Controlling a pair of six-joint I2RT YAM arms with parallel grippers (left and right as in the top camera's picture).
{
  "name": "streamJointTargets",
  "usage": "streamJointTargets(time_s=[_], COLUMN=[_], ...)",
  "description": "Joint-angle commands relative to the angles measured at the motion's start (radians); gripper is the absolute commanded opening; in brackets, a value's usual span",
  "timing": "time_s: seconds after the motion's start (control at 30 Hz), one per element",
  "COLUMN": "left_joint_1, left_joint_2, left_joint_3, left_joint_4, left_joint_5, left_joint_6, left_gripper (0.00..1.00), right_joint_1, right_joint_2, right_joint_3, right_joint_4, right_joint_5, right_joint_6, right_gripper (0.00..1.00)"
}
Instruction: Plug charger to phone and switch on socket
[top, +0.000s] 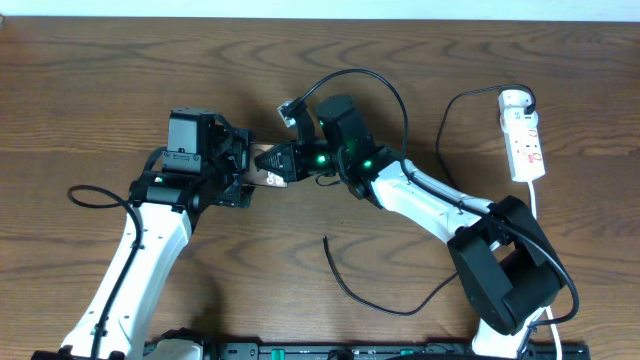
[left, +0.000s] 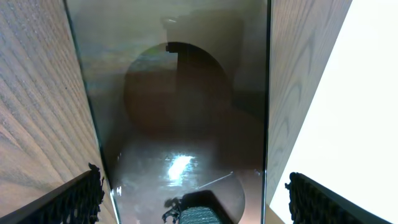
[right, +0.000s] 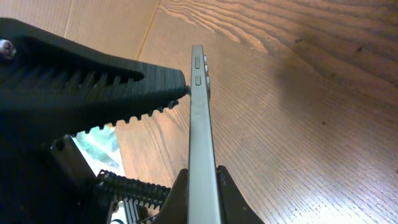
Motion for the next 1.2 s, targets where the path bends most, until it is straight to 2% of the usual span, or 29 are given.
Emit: streamJointTargets(time_s=[0.0,0.2,0.33,0.4,0.53,0.6,0.63,0.77,0.83,1.0,1.17], left_joint_1=[-0.002,-0.001,0.0,0.002,0.029,0.052,0.066,0.095,0.108,0.128,0.131], left_joint_2=[-0.018,-0.061,-0.113,-0.139,-0.176,-0.177,-0.172,-0.144,-0.114,-0.016,0.083], left_joint_3=[0.031,0.031,0.031,0.031,0.031,0.031,0.027,-0.002,-0.023,-0.06,-0.06], left_joint_4=[-0.003,0.023,0.068,0.095,0.129,0.142,0.158,0.27,0.373,0.605,0.813], left_joint_5=[0.035,0.096,0.114,0.113,0.114,0.119,0.121,0.159,0.217,0.302,0.357], left_joint_6=[0.031,0.107,0.21,0.279,0.385,0.419,0.439,0.467,0.462,0.369,0.298], left_gripper=[0.92,0.92,0.92,0.92,0.92,0.92,0.92,0.92,0.92,0.92,0.92], right_joint_1=[-0.028,-0.097,-0.159,-0.2,-0.284,-0.321,-0.348,-0.377,-0.377,-0.346,-0.304], right_joint_2=[-0.005,-0.005,-0.005,-0.005,-0.005,-0.005,-0.005,-0.005,-0.005,-0.005,-0.005], right_joint_3=[0.014,0.014,0.014,0.014,0.014,0.014,0.014,0.014,0.014,0.014,0.014], right_joint_4=[0.013,0.014,0.019,0.031,0.072,0.1,0.138,0.24,0.312,0.517,0.61], right_joint_5=[0.02,0.098,0.155,0.156,0.134,0.106,0.076,0.025,0.002,-0.076,-0.101], right_joint_6=[-0.008,-0.009,0.002,0.055,0.257,0.399,0.536,0.852,0.958,1.138,1.195], right_gripper=[0.01,0.01,0.01,0.01,0.01,0.01,0.01,0.01,0.01,0.01,0.01])
